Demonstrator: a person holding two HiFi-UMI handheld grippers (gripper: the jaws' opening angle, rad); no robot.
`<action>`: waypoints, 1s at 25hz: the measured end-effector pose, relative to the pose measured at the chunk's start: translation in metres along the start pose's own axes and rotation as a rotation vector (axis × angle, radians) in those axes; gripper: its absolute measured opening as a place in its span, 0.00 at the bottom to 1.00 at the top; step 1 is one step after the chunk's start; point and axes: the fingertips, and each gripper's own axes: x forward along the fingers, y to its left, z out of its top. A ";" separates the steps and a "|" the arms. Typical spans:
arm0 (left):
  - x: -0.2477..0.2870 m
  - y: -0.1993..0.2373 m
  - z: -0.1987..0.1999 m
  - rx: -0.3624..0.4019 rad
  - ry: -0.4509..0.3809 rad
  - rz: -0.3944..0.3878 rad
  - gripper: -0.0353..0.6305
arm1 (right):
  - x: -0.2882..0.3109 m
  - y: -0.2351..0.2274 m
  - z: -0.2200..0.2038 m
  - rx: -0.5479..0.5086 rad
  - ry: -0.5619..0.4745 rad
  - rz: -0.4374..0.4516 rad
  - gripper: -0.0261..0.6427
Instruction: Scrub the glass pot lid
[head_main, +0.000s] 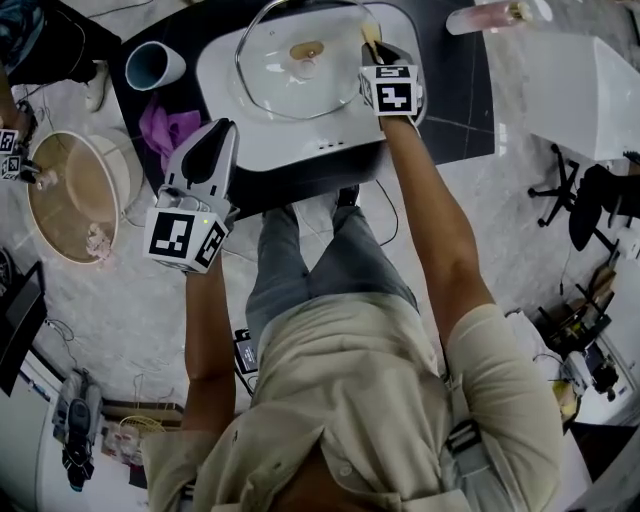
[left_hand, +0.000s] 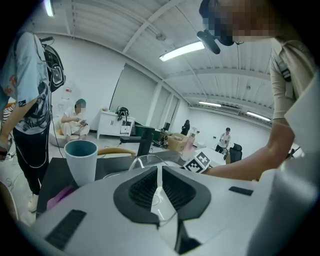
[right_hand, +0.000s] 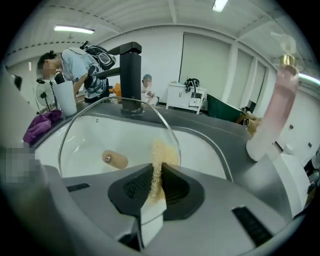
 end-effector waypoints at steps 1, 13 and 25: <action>0.000 -0.002 0.000 0.000 0.005 0.001 0.09 | -0.001 0.000 0.000 -0.009 -0.001 0.005 0.11; -0.012 0.003 -0.004 -0.003 -0.007 0.014 0.09 | 0.000 0.012 0.000 -0.059 0.010 0.021 0.11; -0.033 0.021 -0.006 -0.029 -0.016 0.055 0.09 | 0.013 0.105 -0.003 -0.088 0.044 0.135 0.11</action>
